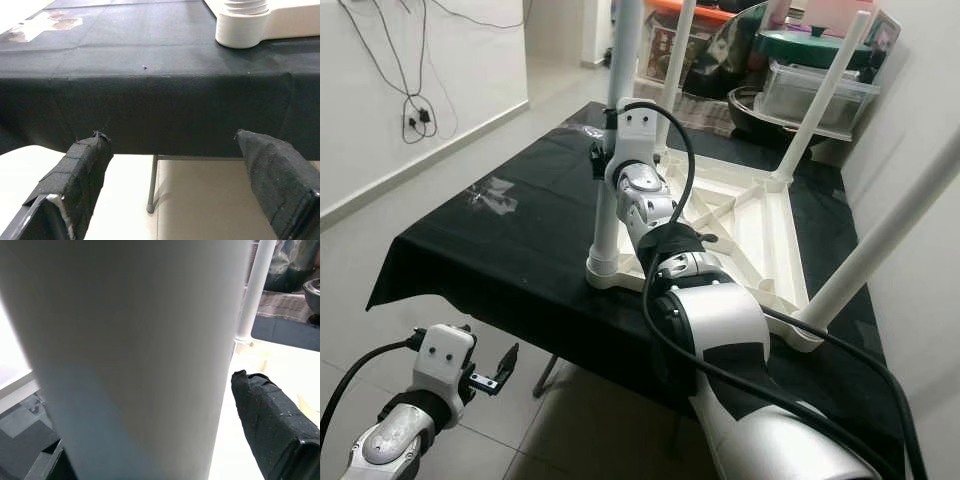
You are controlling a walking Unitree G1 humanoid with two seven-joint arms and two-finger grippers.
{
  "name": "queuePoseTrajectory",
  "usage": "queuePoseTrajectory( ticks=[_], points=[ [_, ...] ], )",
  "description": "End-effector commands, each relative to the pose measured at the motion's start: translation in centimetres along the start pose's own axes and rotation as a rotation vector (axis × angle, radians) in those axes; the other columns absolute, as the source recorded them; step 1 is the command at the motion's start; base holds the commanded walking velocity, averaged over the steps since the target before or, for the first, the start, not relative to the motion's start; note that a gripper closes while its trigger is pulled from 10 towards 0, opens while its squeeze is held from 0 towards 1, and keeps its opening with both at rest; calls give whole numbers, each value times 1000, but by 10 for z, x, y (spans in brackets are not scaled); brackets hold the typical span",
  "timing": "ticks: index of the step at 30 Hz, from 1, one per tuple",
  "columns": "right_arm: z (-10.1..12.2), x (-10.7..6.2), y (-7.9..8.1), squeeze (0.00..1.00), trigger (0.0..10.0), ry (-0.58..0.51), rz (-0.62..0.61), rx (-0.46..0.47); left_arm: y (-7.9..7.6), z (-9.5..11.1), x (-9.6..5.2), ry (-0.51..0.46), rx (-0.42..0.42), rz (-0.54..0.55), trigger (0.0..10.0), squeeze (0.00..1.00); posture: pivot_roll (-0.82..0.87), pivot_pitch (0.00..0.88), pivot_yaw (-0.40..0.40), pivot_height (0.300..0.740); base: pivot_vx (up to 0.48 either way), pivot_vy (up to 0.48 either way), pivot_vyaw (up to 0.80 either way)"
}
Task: Building children table
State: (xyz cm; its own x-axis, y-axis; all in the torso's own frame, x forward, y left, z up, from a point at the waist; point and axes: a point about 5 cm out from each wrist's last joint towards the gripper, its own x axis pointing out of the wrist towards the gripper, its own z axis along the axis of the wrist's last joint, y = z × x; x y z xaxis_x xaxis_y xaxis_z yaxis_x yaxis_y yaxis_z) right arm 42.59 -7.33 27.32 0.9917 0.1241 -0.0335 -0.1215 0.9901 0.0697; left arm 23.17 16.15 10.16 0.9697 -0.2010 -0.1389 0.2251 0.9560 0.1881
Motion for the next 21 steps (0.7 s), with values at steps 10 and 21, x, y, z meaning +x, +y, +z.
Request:
queuePoseTrajectory(
  ticks=[10,21],
  points=[
    [11,0,1,0,10000,-69,138,16,-1,-2,1,12,16,-21,10000,0,141,0,-121,740,0,0,0],
    [5,-1,1,0,0,-50,224,5,-1,-2,1,12,18,-22,10000,0,141,0,-123,740,0,0,0]
  ],
)
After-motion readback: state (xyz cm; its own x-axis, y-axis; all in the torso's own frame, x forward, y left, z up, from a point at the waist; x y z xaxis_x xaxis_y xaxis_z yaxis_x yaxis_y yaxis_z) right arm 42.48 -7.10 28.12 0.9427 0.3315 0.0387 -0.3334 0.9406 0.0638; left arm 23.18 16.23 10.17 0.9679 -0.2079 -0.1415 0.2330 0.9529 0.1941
